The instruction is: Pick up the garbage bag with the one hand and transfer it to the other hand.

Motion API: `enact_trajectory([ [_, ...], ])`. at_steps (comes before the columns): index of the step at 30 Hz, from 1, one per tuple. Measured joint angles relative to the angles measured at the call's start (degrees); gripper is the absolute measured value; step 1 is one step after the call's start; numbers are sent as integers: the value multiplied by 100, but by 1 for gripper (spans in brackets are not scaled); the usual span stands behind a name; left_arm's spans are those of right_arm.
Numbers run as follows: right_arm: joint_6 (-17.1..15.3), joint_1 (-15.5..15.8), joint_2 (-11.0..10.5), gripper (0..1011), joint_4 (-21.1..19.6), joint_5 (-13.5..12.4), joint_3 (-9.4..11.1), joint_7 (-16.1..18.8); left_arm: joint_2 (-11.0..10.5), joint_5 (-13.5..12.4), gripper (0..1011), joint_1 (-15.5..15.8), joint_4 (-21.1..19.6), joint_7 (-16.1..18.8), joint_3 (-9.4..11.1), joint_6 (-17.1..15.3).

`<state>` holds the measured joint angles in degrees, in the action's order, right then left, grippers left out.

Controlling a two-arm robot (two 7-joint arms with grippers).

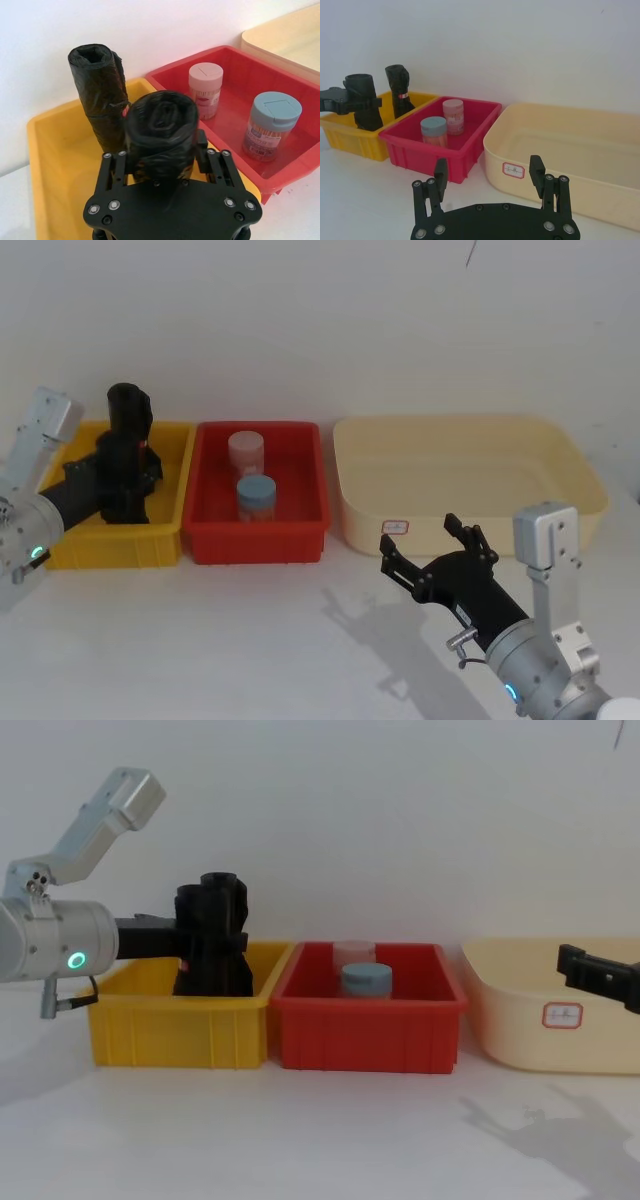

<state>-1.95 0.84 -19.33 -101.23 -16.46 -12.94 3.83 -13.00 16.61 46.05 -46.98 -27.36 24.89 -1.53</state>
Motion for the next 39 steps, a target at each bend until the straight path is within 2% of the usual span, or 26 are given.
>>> enact_trajectory([
  [1,0,0,0,1000,0,0,0,0,10,2,636,15,31,-13,1,13],
  [2,0,0,0,1000,0,0,0,0,16,3,636,23,48,-21,2,19],
  [5,0,0,0,1000,0,0,0,0,36,5,517,50,105,-43,4,39],
  [7,0,0,0,1000,0,0,0,0,45,7,487,65,139,-56,5,51],
  [27,-1,-6,-1,1000,1,0,4,8,88,11,369,120,242,-119,11,92],
  [33,-16,-87,-48,1000,15,-53,33,149,62,-9,366,119,133,-238,40,66],
  [39,-41,-315,-159,1000,21,-192,120,462,-43,-112,366,147,-145,-389,118,44],
])
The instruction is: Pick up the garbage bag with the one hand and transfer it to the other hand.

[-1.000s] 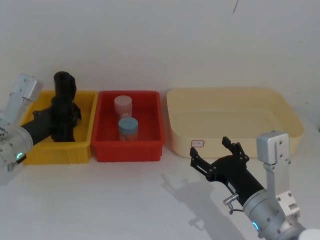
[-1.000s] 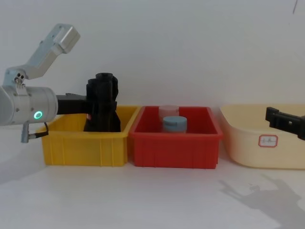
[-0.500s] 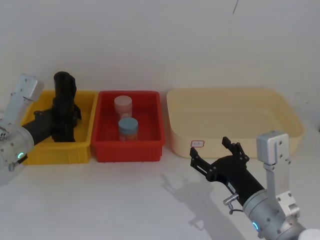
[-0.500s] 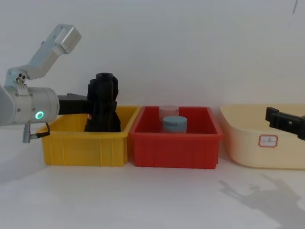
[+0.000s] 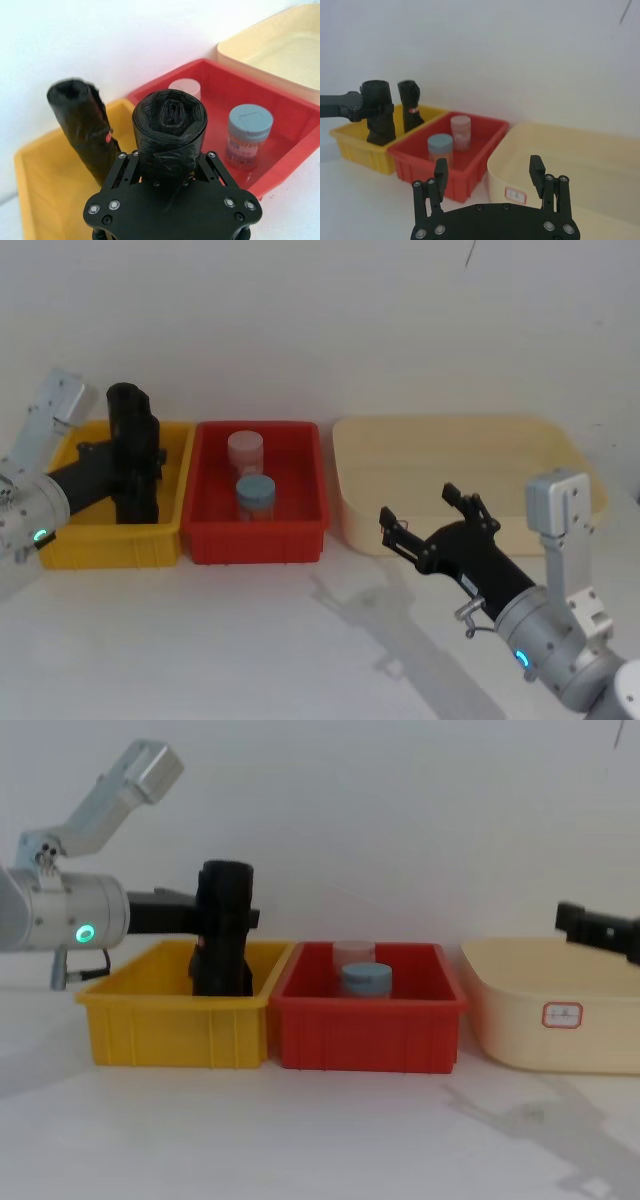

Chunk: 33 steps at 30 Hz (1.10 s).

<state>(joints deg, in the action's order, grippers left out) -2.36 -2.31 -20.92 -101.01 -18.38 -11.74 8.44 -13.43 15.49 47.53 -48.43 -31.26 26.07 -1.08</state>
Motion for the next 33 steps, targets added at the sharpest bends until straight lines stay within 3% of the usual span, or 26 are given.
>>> enact_trajectory([
  [12,32,-399,-203,1000,-50,-301,201,580,-349,-346,366,139,-817,-150,168,-16],
  [17,40,-537,-418,1000,-70,-455,258,955,-472,-388,366,249,-1087,-312,192,-20],
  [22,39,-629,-698,1000,-87,-590,279,1389,-531,-257,366,344,-1271,-571,177,-54],
  [33,48,-693,-1354,1000,-148,-761,244,2308,-420,346,366,404,-1365,-1163,58,-232],
])
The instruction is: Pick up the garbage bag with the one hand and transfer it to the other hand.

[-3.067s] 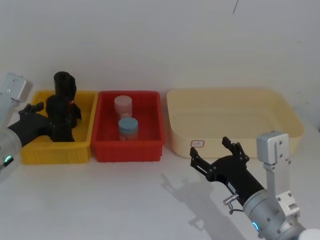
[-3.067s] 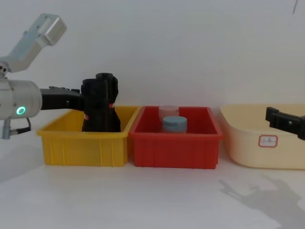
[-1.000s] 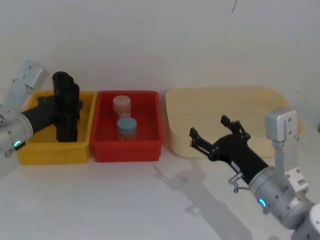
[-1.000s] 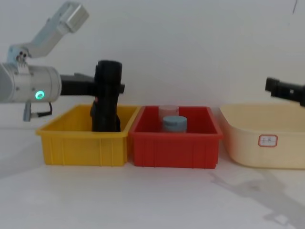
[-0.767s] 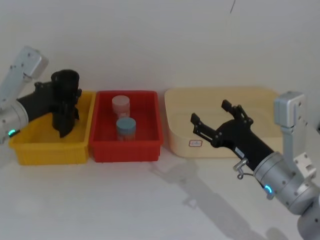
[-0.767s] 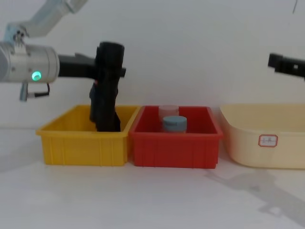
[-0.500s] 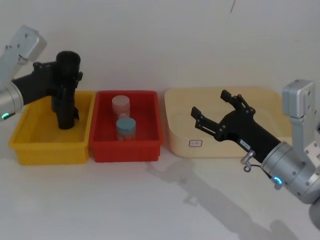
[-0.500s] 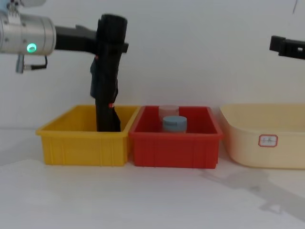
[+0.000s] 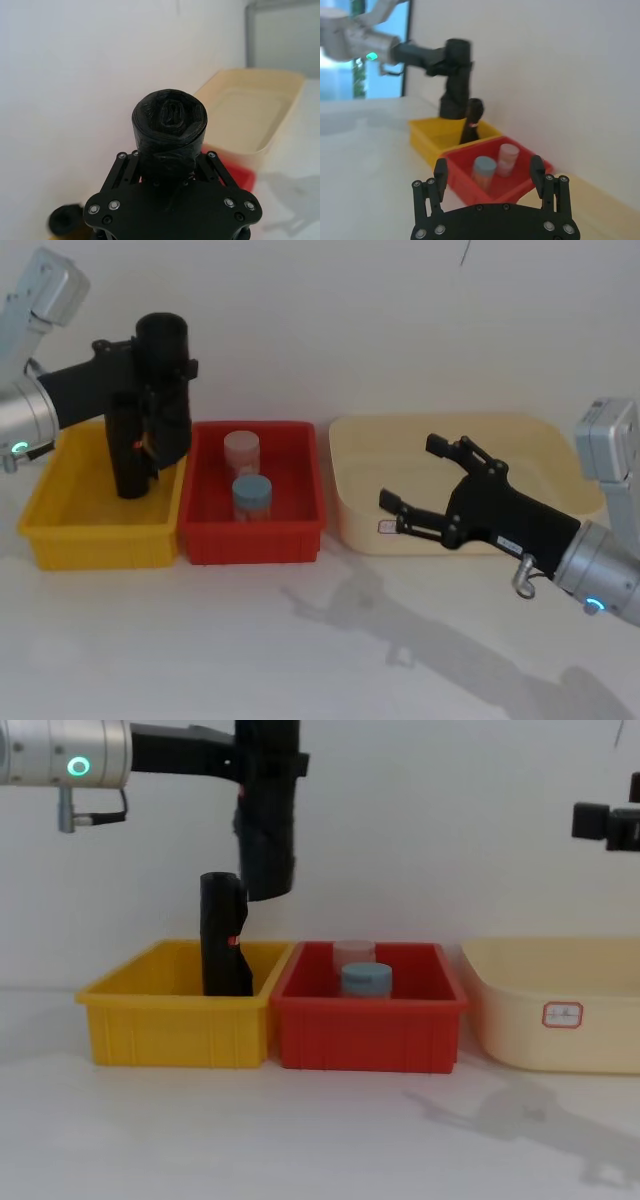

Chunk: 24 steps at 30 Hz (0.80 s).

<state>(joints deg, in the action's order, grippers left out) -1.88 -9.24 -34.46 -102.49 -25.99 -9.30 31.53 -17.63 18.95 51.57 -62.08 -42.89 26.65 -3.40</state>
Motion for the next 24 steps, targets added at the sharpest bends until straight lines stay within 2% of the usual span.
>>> enact_trajectory([
  [4,10,32,-294,1000,-70,-13,-57,351,128,311,366,-4,31,-241,-62,-95],
  [9,7,97,-501,1000,-150,11,-132,539,293,698,366,-55,100,-514,-119,-243],
  [15,-54,189,-586,1000,-230,124,-216,511,502,1082,366,-153,182,-772,-143,-455],
  [24,-291,274,-572,1000,-330,300,-413,263,723,1425,366,-285,274,-1057,-58,-689],
])
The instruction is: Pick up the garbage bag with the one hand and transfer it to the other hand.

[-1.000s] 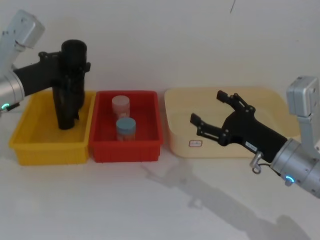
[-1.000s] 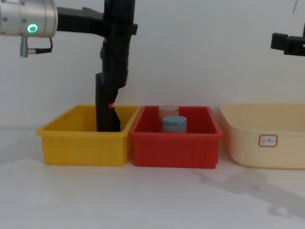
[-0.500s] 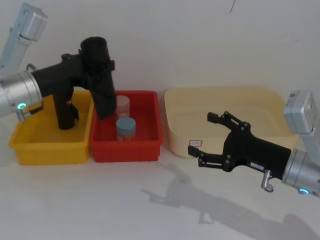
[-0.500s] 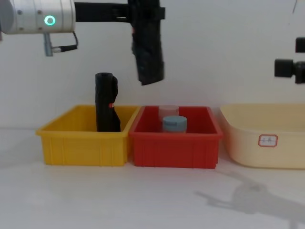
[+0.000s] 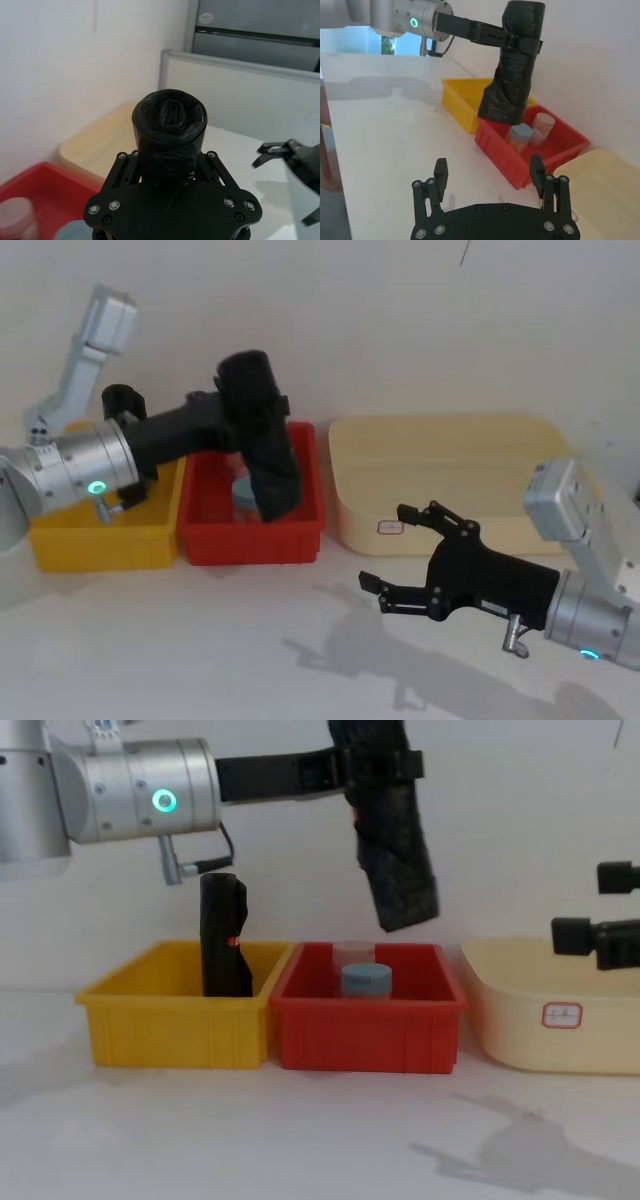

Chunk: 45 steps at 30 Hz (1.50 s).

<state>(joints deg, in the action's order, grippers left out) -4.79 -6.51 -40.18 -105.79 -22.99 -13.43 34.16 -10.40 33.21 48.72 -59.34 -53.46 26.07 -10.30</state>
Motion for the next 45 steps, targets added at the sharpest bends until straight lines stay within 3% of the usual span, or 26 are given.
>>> enact_trajectory([
  [17,-497,-65,160,1000,-138,90,-366,-332,324,239,366,90,483,-485,302,-90],
  [33,-770,-521,360,1000,171,228,-664,-543,457,302,366,325,970,-956,570,-115],
  [45,-1032,-795,411,1000,379,184,-812,-536,539,374,366,467,1271,-1251,682,-35],
])
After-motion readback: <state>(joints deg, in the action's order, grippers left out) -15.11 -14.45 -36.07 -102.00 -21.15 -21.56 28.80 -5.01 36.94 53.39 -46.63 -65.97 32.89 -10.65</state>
